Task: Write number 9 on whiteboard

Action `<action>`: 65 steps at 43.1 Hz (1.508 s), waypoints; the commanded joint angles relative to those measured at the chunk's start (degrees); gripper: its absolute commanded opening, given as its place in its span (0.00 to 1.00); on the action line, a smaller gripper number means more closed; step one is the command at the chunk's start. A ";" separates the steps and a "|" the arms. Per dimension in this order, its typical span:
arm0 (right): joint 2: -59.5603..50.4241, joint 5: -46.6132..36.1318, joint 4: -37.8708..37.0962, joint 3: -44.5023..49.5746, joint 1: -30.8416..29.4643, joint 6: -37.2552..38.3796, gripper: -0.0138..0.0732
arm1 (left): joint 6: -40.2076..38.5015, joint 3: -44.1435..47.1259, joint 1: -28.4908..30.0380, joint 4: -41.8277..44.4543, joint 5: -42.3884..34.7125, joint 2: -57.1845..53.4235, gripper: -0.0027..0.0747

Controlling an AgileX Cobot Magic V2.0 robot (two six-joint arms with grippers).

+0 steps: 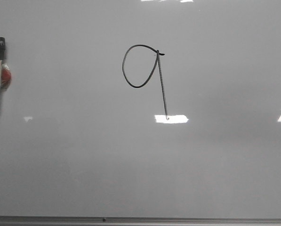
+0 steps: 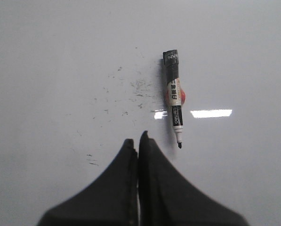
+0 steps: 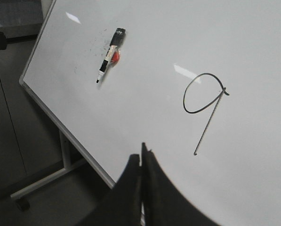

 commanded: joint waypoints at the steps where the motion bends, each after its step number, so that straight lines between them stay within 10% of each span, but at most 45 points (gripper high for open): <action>1: 0.51 -2.29 2.24 -1.41 -0.41 -0.24 0.08 | -0.66 0.11 0.08 0.05 -4.07 -1.03 0.01; 42: -2.29 -8.28 -2.59 0.16 -1.40 0.50 0.08 | -0.66 0.11 0.08 0.05 -4.07 -1.03 0.01; 54: -8.88 -21.17 -32.72 8.13 -11.85 42.64 0.08 | -0.66 0.11 0.08 0.05 -4.07 -1.03 0.01; 65: -13.36 -23.42 -48.49 16.65 -16.73 58.53 0.08 | -0.66 0.11 0.08 0.05 -4.07 -1.03 0.01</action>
